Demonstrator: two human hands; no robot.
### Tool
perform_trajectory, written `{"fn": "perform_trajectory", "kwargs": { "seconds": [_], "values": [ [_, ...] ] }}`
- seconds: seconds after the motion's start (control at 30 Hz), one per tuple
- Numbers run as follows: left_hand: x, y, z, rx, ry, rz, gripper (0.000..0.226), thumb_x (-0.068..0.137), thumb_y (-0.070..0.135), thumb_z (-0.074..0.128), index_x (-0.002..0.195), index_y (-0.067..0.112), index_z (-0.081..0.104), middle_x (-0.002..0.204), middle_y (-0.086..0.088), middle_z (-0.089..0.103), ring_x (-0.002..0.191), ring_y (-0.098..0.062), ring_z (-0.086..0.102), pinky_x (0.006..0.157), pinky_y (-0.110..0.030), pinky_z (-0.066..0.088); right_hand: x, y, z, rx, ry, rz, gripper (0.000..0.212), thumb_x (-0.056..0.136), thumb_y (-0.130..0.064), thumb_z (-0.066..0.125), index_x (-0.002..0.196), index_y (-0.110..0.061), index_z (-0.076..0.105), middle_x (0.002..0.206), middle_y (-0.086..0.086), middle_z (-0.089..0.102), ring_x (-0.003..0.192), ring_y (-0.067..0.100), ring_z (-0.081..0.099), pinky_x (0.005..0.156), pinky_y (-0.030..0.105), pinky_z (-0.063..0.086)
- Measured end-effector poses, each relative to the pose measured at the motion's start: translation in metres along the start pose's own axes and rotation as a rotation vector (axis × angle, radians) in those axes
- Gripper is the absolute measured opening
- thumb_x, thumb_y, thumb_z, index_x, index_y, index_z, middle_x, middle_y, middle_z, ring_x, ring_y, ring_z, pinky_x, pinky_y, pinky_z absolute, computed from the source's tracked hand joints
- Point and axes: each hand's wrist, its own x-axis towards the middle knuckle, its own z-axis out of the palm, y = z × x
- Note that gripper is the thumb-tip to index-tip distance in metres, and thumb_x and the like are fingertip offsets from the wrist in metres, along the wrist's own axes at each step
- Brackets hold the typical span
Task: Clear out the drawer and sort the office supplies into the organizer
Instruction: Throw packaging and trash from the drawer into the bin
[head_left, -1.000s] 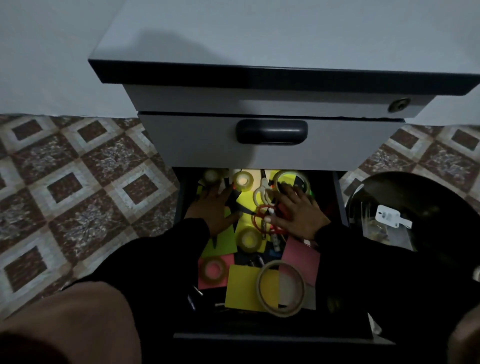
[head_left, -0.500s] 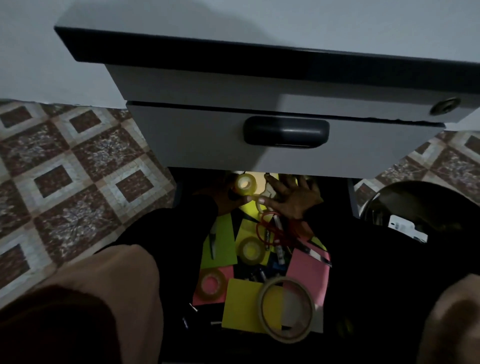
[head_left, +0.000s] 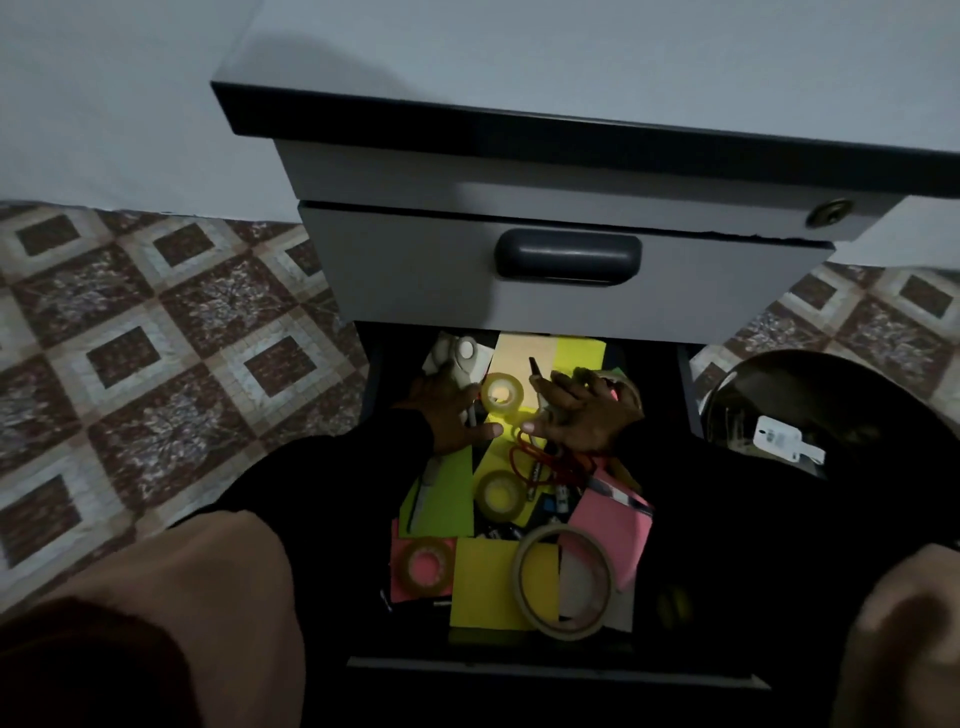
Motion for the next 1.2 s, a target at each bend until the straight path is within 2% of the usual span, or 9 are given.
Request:
{"fn": "perform_trajectory", "kwargs": {
  "seconds": [0.13, 0.3, 0.4, 0.57, 0.7, 0.83, 1.03, 1.2],
  "values": [
    [-0.007, -0.005, 0.002, 0.028, 0.031, 0.083, 0.086, 0.087, 0.063, 0.046, 0.150, 0.028, -0.001, 0.157, -0.011, -0.015, 0.143, -0.033, -0.017, 0.117, -0.045, -0.001, -0.019, -0.001, 0.004, 0.045, 0.028, -0.071, 0.078, 0.085, -0.071, 0.035, 0.146, -0.045, -0.007, 0.156, -0.010, -0.016, 0.144, 0.025, -0.017, 0.112, 0.054, -0.009],
    [-0.024, -0.009, 0.011, 0.107, -0.022, 0.134, 0.101, 0.079, 0.067, 0.053, 0.149, 0.029, -0.009, 0.158, -0.009, -0.013, 0.142, -0.037, -0.018, 0.116, -0.053, 0.003, -0.047, 0.003, 0.021, -0.047, -0.003, -0.213, 0.084, 0.084, -0.068, 0.039, 0.146, -0.040, -0.009, 0.154, -0.008, -0.024, 0.143, 0.025, -0.018, 0.114, 0.053, -0.006],
    [-0.043, -0.006, 0.019, 0.136, -0.074, 0.182, 0.105, 0.076, 0.066, 0.058, 0.148, 0.032, -0.012, 0.157, -0.011, -0.012, 0.143, -0.038, -0.013, 0.114, -0.056, 0.007, -0.067, 0.006, 0.026, -0.054, -0.014, -0.290, 0.089, 0.082, -0.067, 0.046, 0.146, -0.042, -0.010, 0.154, -0.008, -0.024, 0.143, 0.024, -0.018, 0.113, 0.052, -0.004],
    [-0.078, -0.002, 0.033, 0.212, -0.182, 0.210, 0.110, 0.074, 0.063, 0.063, 0.145, 0.037, -0.017, 0.152, -0.009, -0.031, 0.139, -0.038, -0.025, 0.112, -0.063, 0.005, -0.102, 0.005, 0.029, -0.139, -0.083, -0.374, 0.106, 0.073, -0.065, 0.062, 0.145, -0.042, -0.012, 0.148, -0.012, -0.033, 0.141, 0.022, -0.021, 0.112, 0.054, -0.005],
    [-0.094, 0.002, 0.048, 0.304, -0.271, 0.130, 0.108, 0.076, 0.063, 0.062, 0.144, 0.040, -0.018, 0.152, -0.004, -0.032, 0.140, -0.039, -0.023, 0.112, -0.063, 0.007, -0.115, 0.007, 0.039, -0.267, -0.137, -0.377, 0.112, 0.069, -0.064, 0.067, 0.145, -0.041, -0.013, 0.153, -0.004, -0.028, 0.142, 0.028, -0.021, 0.112, 0.055, -0.007],
    [-0.097, 0.000, 0.069, 0.343, -0.281, 0.068, 0.105, 0.077, 0.063, 0.060, 0.144, 0.039, -0.017, 0.154, -0.008, -0.027, 0.139, -0.047, -0.017, 0.111, -0.063, 0.010, -0.119, 0.010, 0.041, -0.291, -0.179, -0.319, 0.110, 0.072, -0.061, 0.067, 0.145, -0.041, -0.013, 0.153, -0.001, -0.028, 0.142, 0.032, -0.020, 0.112, 0.057, -0.005],
    [-0.093, -0.003, 0.077, 0.347, -0.268, 0.040, 0.099, 0.081, 0.062, 0.056, 0.145, 0.040, -0.015, 0.152, -0.006, -0.031, 0.137, -0.046, -0.022, 0.112, -0.063, 0.011, -0.112, 0.009, 0.049, -0.246, -0.174, -0.287, 0.110, 0.072, -0.060, 0.068, 0.143, -0.044, -0.015, 0.154, -0.001, -0.026, 0.143, 0.035, -0.016, 0.112, 0.057, -0.001],
    [-0.088, -0.002, 0.076, 0.331, -0.229, 0.037, 0.097, 0.083, 0.057, 0.058, 0.146, 0.039, -0.014, 0.152, -0.004, -0.033, 0.137, -0.044, -0.025, 0.113, -0.060, 0.010, -0.101, 0.012, 0.054, -0.170, -0.177, -0.266, 0.111, 0.071, -0.059, 0.069, 0.141, -0.047, -0.017, 0.157, -0.001, -0.017, 0.144, 0.033, -0.009, 0.114, 0.058, 0.006]
  ]
}}
